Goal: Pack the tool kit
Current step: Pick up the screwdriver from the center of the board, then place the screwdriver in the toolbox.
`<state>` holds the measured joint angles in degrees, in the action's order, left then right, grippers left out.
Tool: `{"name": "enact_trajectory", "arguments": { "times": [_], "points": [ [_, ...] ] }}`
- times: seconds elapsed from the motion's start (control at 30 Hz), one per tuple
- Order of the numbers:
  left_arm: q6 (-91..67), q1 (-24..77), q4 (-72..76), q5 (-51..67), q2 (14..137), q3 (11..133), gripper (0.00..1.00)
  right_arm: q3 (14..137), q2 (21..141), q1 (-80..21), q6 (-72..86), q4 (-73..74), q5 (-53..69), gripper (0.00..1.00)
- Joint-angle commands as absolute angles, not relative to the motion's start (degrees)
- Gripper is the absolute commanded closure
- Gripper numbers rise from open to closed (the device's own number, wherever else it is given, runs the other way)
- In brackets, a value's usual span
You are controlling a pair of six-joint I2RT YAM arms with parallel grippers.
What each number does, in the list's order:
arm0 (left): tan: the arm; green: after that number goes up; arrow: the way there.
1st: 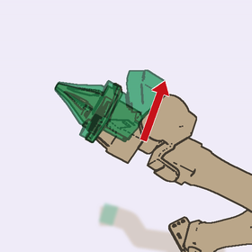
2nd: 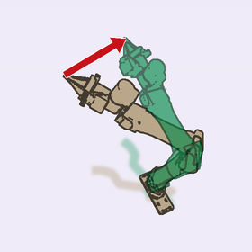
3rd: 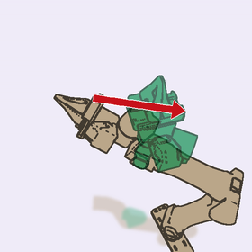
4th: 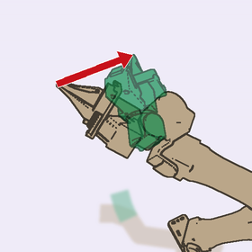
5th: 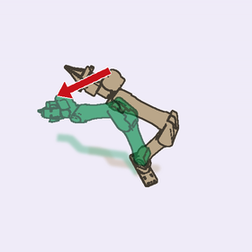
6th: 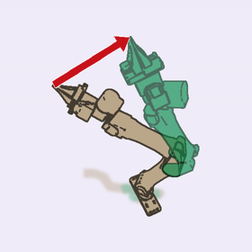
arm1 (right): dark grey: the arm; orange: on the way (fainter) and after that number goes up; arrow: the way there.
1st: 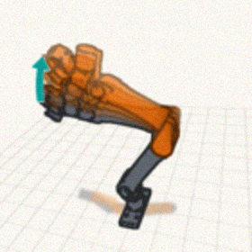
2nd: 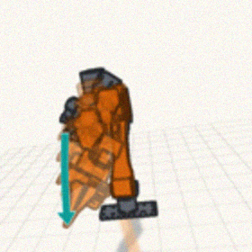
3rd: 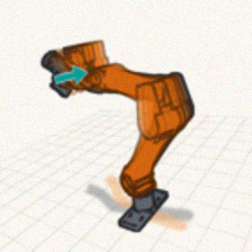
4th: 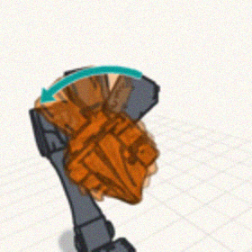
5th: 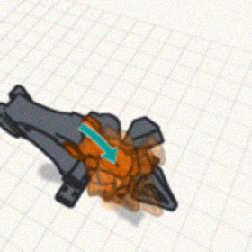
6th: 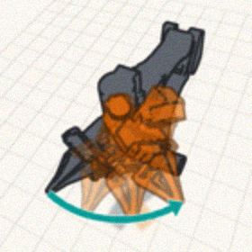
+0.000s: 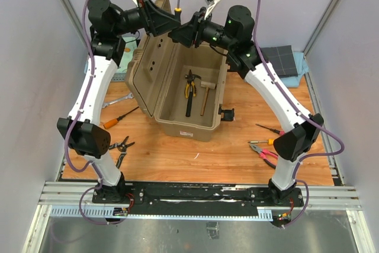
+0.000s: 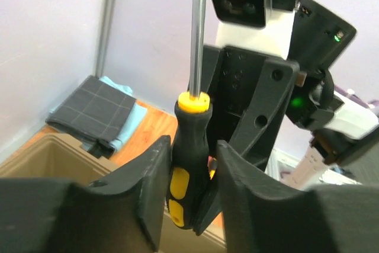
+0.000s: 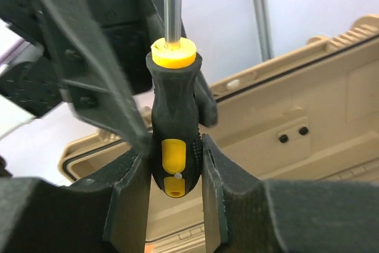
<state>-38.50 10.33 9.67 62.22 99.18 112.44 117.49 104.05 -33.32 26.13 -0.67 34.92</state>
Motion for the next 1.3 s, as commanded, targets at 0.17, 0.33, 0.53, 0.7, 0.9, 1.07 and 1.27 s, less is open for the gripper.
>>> {"name": "enact_trajectory", "arguments": {
  "times": [0.17, 0.33, 0.53, 0.7, 0.9, 1.07, 1.27],
  "points": [
    [-27.23, 3.51, -4.61, 53.19, 102.95, 129.42, 0.29, 115.62, 100.70, -30.31, 20.26, 9.98, 23.04, 0.99],
    [-29.51, -7.43, -4.27, 47.48, 102.24, 129.18, 0.29, 117.39, 101.44, -29.80, 15.94, 20.48, 18.18, 0.99],
    [-25.77, -20.07, -10.70, 41.10, 98.64, 123.53, 0.29, 126.17, 108.62, -29.79, 13.60, 40.09, 10.11, 0.99],
    [-16.86, -22.15, -15.75, 36.80, 92.20, 114.91, 0.29, 125.33, 113.08, -30.37, 16.96, 44.98, 5.40, 0.99],
    [-11.25, -22.19, -21.25, 30.61, 86.21, 106.54, 0.28, 130.68, 120.84, -32.82, 19.92, 51.59, 0.67, 0.99],
    [-10.99, -23.28, -26.72, 30.22, 85.21, 103.09, 0.29, 129.26, 123.65, -33.61, 24.45, 53.33, -3.46, 0.99],
    [-11.96, -24.23, -31.86, 30.92, 85.58, 101.29, 0.31, 128.61, 126.53, -33.89, 28.50, 53.35, -4.97, 0.99]
  ]
}}
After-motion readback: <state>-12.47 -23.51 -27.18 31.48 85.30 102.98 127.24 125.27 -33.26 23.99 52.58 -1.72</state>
